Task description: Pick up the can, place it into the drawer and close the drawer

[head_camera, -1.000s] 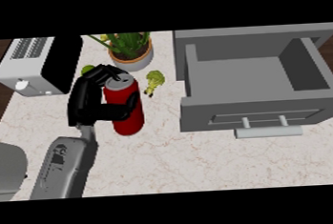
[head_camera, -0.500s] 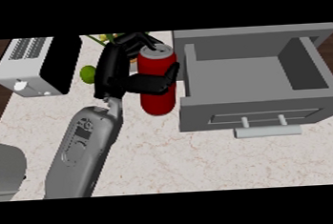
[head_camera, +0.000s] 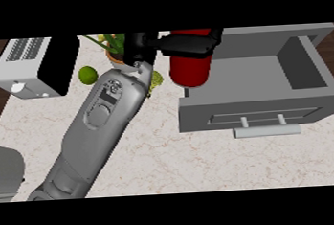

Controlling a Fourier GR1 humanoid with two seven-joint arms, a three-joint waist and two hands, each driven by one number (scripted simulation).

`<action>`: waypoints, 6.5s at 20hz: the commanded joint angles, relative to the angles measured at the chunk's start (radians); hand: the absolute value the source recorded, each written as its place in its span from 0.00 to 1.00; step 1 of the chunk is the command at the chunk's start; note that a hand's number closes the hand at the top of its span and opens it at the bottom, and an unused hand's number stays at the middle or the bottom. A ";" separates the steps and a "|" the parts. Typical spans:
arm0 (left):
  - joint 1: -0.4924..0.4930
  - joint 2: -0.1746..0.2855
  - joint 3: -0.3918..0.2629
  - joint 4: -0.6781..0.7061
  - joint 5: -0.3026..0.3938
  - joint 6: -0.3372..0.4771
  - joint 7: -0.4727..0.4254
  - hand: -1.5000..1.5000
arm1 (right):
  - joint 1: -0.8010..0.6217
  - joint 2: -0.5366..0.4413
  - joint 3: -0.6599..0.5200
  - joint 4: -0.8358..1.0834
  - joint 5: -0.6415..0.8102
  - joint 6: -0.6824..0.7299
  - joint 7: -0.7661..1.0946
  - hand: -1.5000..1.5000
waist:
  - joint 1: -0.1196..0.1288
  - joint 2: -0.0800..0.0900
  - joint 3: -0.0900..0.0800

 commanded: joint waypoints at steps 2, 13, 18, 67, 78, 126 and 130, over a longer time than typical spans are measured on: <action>-0.145 -0.001 -0.013 0.134 0.067 0.044 -0.006 1.00 | -0.013 0.033 0.035 0.081 0.073 -0.004 -0.083 0.00 | -0.001 0.002 0.000; -0.385 -0.001 -0.102 0.393 0.177 0.125 -0.013 1.00 | -0.067 -0.029 -0.031 0.073 -0.006 -0.001 -0.004 0.00 | -0.016 0.003 0.001; -0.470 -0.001 -0.088 0.552 0.245 0.108 -0.085 1.00 | -0.089 -0.012 0.016 -0.002 -0.005 -0.024 0.084 0.00 | -0.029 0.008 0.001; -0.418 -0.001 -0.432 0.793 0.567 0.376 -0.339 0.00 | -0.171 -0.061 0.099 -0.030 0.220 -0.029 -0.020 0.00 | -0.111 0.028 0.001; -0.429 -0.001 -0.425 0.724 0.670 0.397 -0.374 0.00 | -0.263 -0.159 0.187 -0.025 0.477 -0.024 -0.062 0.00 | -0.071 0.023 0.001; -0.164 0.433 -0.449 0.054 0.515 0.384 0.038 0.00 | -0.968 -0.087 0.211 1.459 1.366 -0.842 -0.200 0.00 | 0.086 0.005 0.001; -0.080 0.480 -0.443 -0.002 0.507 0.363 0.029 0.00 | -1.054 -0.117 0.158 1.598 1.359 -0.924 -0.229 0.00 | 0.095 0.010 0.002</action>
